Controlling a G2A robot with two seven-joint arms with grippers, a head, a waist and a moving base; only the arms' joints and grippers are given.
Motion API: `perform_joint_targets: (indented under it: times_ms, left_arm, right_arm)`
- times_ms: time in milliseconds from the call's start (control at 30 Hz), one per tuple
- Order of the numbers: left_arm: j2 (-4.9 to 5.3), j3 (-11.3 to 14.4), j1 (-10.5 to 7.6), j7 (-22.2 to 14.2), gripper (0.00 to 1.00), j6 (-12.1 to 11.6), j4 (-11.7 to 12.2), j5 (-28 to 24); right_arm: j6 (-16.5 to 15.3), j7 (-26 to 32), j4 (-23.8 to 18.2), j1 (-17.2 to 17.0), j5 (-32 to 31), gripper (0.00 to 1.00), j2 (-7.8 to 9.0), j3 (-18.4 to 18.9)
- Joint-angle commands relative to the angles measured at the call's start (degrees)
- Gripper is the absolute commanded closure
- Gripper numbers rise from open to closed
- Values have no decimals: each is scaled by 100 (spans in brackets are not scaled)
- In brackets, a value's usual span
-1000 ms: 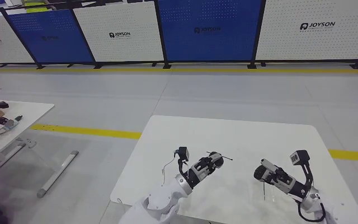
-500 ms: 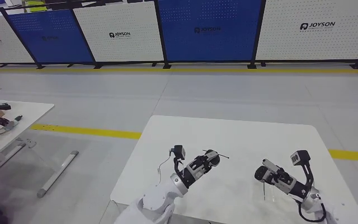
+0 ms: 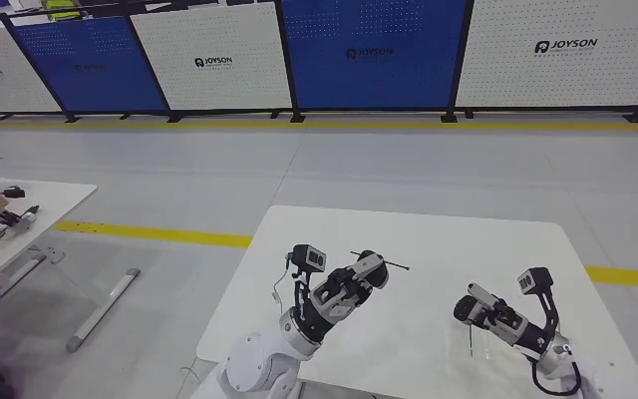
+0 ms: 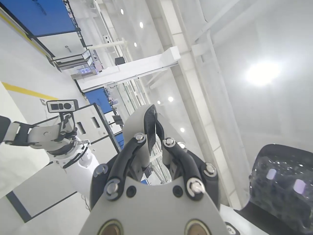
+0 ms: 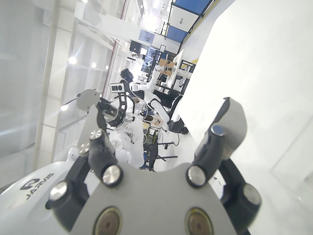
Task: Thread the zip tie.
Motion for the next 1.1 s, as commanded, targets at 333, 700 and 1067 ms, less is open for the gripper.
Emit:
perform_joint_targets:
  times_ms: [333, 700, 1067]
  left_arm:
    - [-13, 181, -27, -298, 100, 183, -40, -681]
    - [0, 67, -105, -436, 100, 447, -2, -1114]
    - [21, 480, -260, -374, 100, 694, 1126, 345]
  right_arm:
    - [0, 0, 0, 0, 0, 0, 0, 0]
    - [0, 0, 0, 0, 0, 0, 0, 0]
    - [0, 0, 0, 0, 0, 0, 0, 0]
